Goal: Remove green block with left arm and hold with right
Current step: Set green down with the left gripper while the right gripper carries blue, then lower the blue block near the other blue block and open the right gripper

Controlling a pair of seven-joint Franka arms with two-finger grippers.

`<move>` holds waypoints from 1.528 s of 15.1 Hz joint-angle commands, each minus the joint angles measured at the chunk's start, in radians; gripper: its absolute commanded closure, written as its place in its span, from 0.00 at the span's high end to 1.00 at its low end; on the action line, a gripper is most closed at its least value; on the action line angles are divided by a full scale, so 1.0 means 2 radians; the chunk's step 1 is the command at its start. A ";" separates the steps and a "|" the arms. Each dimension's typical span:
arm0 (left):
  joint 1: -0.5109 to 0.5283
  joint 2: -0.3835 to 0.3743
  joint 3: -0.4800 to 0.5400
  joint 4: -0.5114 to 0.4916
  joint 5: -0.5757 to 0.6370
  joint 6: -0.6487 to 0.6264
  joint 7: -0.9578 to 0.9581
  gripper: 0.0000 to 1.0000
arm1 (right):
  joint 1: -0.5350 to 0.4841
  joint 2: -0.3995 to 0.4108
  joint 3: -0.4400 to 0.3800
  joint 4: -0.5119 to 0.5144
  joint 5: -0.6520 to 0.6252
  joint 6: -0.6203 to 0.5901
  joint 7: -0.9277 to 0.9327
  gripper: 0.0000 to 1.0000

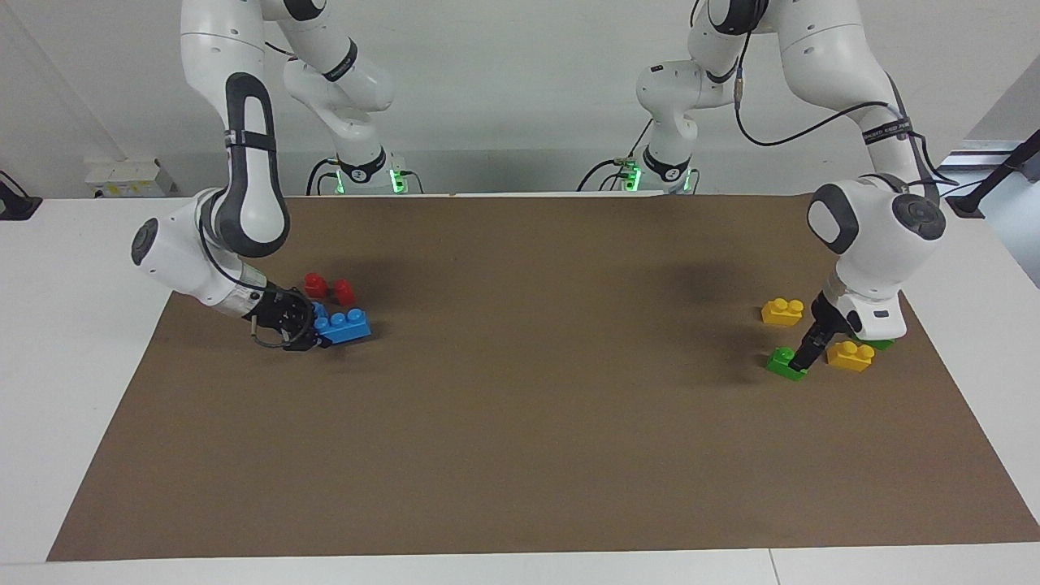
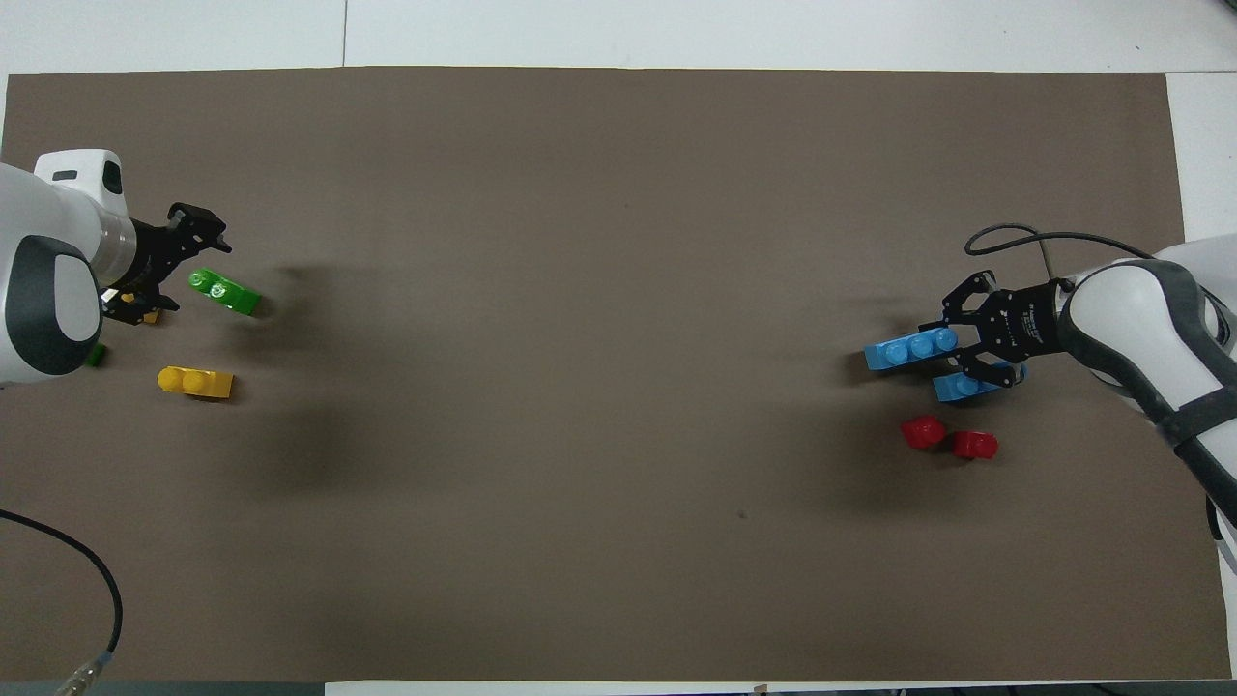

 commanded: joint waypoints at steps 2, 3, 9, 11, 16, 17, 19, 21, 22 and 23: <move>-0.007 -0.052 0.000 -0.007 0.006 -0.059 0.096 1.00 | -0.009 0.014 0.008 0.004 -0.010 0.007 -0.007 0.00; -0.007 -0.064 0.000 -0.008 0.006 -0.067 0.123 1.00 | -0.009 0.017 0.009 0.004 -0.009 0.013 -0.006 0.00; -0.007 -0.141 -0.001 -0.008 0.006 -0.164 0.269 1.00 | 0.012 0.022 0.010 0.001 0.012 0.032 0.002 0.00; -0.020 -0.170 -0.001 -0.009 0.006 -0.199 0.276 1.00 | 0.020 0.023 0.009 0.000 0.023 0.035 0.004 0.00; -0.046 -0.200 -0.001 -0.009 0.006 -0.215 0.276 1.00 | 0.020 0.031 0.010 0.000 0.023 0.043 0.003 0.00; -0.045 -0.207 -0.002 -0.008 0.006 -0.215 0.276 1.00 | 0.020 0.031 0.010 0.000 0.023 0.043 0.003 0.00; -0.046 -0.207 -0.003 0.000 0.006 -0.219 0.274 1.00 | 0.020 0.031 0.009 0.000 0.023 0.043 0.003 0.00; -0.046 -0.206 -0.003 0.007 0.006 -0.225 0.274 1.00 | 0.020 0.031 0.009 0.000 0.023 0.044 0.003 0.00; -0.046 -0.206 -0.003 0.007 0.006 -0.227 0.274 1.00 | 0.020 0.032 0.009 0.000 0.023 0.045 0.003 0.00; -0.046 -0.207 -0.003 0.006 0.006 -0.229 0.275 1.00 | 0.020 0.031 0.010 0.000 0.023 0.045 0.003 0.00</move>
